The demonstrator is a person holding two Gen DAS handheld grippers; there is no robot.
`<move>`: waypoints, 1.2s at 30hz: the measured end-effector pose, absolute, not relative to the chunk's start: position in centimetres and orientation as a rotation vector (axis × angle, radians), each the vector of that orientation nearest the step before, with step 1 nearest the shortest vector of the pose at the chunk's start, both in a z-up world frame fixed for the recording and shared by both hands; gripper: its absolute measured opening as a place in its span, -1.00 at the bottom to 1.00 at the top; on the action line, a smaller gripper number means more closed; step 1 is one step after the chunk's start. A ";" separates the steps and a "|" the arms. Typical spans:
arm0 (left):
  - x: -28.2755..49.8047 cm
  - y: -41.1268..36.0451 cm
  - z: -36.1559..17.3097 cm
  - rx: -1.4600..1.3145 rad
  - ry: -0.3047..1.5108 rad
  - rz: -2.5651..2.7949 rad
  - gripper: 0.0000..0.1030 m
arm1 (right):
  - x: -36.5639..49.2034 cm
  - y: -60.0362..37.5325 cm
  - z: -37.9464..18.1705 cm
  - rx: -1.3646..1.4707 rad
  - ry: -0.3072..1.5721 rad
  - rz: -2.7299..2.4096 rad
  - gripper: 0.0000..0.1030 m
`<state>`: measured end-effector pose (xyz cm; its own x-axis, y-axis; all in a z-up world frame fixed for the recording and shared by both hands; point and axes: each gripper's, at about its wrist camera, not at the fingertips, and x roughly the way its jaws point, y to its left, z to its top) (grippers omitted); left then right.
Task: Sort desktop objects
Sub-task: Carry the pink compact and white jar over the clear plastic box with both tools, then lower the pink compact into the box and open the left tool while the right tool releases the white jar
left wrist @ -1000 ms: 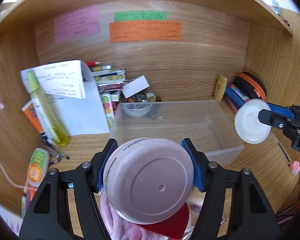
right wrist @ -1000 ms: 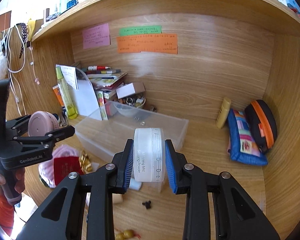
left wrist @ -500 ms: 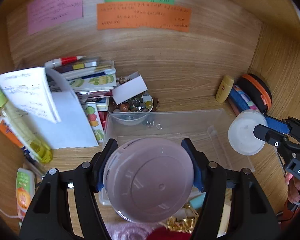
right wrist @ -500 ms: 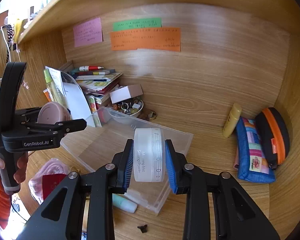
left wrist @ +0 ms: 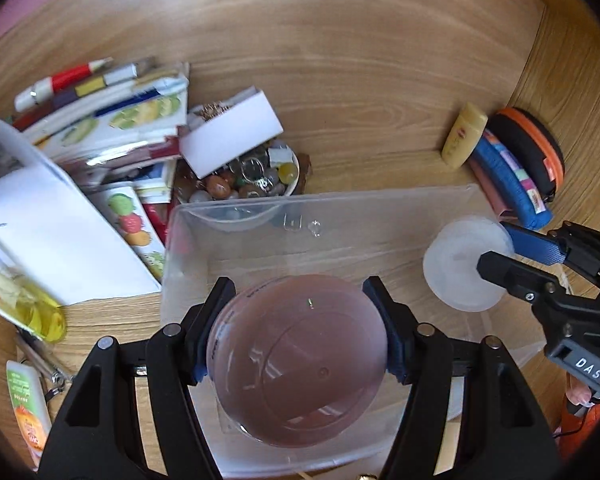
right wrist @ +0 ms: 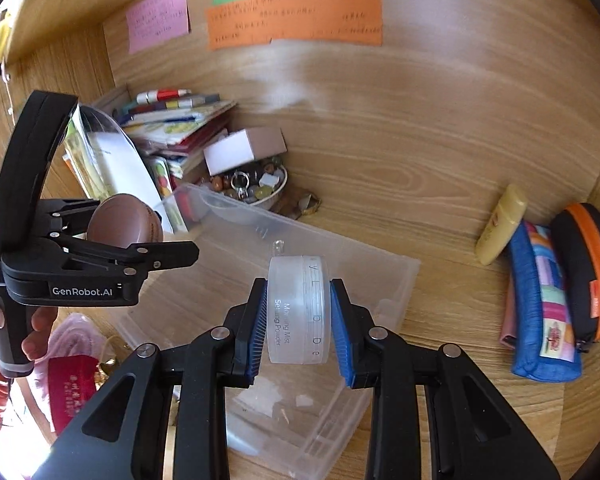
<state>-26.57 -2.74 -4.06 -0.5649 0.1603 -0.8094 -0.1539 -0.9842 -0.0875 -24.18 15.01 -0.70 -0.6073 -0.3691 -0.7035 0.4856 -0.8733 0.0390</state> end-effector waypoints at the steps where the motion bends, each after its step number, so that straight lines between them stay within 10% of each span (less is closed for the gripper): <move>1: -26.9 -2.7 -4.4 -1.378 -0.007 2.620 0.27 | -24.4 14.8 -0.9 1.030 0.219 -2.441 -0.48; 36: -28.2 -1.4 -8.9 -1.641 0.261 2.405 0.45 | -26.6 12.5 -4.8 1.122 0.475 -2.391 -0.45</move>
